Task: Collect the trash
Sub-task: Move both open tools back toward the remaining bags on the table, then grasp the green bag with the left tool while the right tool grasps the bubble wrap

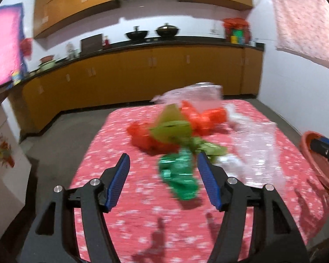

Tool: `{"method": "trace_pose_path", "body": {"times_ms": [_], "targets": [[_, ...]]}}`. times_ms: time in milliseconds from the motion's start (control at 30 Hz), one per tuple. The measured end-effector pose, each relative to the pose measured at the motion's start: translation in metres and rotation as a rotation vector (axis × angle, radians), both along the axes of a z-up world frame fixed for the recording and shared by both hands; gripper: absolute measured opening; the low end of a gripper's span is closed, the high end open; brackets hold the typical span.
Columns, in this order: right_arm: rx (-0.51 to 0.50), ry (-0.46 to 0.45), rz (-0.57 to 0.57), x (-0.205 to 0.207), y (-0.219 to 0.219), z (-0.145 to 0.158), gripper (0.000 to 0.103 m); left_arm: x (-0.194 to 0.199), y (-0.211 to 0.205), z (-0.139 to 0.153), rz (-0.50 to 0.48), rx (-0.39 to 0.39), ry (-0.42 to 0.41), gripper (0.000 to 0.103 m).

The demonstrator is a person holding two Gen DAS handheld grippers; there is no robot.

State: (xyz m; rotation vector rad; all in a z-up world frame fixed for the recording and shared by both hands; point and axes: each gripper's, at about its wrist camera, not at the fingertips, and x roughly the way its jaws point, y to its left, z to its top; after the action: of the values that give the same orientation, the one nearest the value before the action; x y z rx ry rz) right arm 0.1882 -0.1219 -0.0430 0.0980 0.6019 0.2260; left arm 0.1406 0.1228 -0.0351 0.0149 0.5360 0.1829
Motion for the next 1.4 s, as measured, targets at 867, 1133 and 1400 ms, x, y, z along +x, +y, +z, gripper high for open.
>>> {"method": "trace_pose_path", "body": {"times_ms": [867,1133,1400], "targets": [[-0.13,0.117,0.02,0.044,0.08,-0.04,0.009,0.015,0.031,-0.017,0.004,-0.057,0.028,0.064],[-0.135,0.093,-0.003,0.037,0.063,-0.031,0.007,0.021,0.015,-0.02,-0.03,-0.071,0.047,0.064],[-0.146,0.078,-0.052,0.03,0.036,-0.026,0.007,0.03,-0.002,-0.026,-0.059,-0.094,0.076,0.066]]}}
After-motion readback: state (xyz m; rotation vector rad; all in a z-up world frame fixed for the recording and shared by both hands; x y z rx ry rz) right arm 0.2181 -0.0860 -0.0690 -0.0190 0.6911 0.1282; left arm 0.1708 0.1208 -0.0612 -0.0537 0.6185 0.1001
